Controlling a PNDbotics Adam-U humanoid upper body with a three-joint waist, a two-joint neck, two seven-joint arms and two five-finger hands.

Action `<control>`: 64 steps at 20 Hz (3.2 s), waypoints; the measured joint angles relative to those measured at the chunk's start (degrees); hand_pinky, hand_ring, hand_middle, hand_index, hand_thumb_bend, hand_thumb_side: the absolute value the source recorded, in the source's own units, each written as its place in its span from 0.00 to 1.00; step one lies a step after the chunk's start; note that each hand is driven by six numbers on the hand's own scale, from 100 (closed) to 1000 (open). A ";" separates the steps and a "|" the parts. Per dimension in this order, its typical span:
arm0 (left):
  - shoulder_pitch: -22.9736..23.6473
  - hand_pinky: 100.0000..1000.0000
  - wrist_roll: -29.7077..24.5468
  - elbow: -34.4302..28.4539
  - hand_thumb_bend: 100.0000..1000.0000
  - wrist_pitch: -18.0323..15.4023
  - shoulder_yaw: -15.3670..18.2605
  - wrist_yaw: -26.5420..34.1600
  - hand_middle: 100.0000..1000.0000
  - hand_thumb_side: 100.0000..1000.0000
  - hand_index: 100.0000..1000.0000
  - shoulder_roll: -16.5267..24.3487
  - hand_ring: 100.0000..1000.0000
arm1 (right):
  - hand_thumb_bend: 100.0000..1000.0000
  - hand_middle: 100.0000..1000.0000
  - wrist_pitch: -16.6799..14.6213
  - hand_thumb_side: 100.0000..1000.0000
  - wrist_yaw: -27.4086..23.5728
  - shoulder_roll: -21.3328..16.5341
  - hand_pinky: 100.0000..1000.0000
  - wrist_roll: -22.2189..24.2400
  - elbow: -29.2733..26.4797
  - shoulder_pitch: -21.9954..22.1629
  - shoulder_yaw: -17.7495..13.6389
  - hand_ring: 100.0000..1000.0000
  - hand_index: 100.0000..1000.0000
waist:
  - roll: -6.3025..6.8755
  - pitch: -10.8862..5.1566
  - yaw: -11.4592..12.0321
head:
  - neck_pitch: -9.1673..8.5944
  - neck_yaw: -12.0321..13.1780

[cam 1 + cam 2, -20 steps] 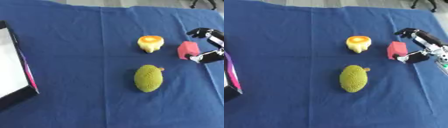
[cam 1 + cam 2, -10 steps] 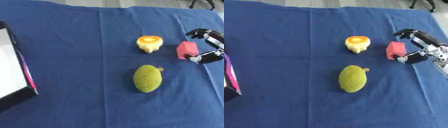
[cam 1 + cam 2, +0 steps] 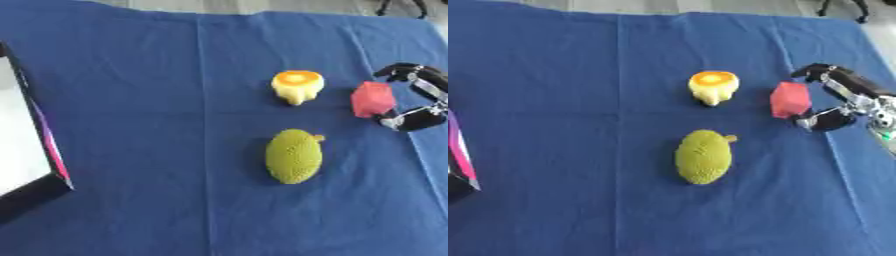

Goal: Pick up the objects with one hand, pass them to the other hand, and then place them into the box on the other side of the table.

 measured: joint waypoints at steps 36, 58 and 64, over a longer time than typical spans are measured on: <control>1.48 0.94 1.09 -0.52 0.01 -0.11 0.03 0.17 1.00 0.77 0.73 0.57 0.86 | 0.29 0.47 -0.93 0.00 -6.74 0.05 0.78 -1.73 -3.89 -0.66 0.43 0.69 0.58 | 0.50 0.29 -0.67 | 0.52 -0.39; 0.85 0.93 1.08 -0.19 0.03 0.11 -1.27 0.25 0.99 0.73 0.73 1.00 0.86 | 0.08 0.48 -1.46 0.00 -25.40 -1.98 0.73 -11.16 -18.76 -14.58 6.14 0.67 0.57 | 2.15 -3.16 -2.33 | 2.93 -0.19; 0.20 0.93 1.09 -0.11 0.04 0.13 -2.02 0.25 0.99 0.71 0.73 1.23 0.86 | 0.05 0.48 0.13 0.00 -30.39 -1.47 0.72 -7.38 -18.78 -19.98 10.53 0.67 0.57 | 2.48 -5.13 -2.97 | 3.35 0.12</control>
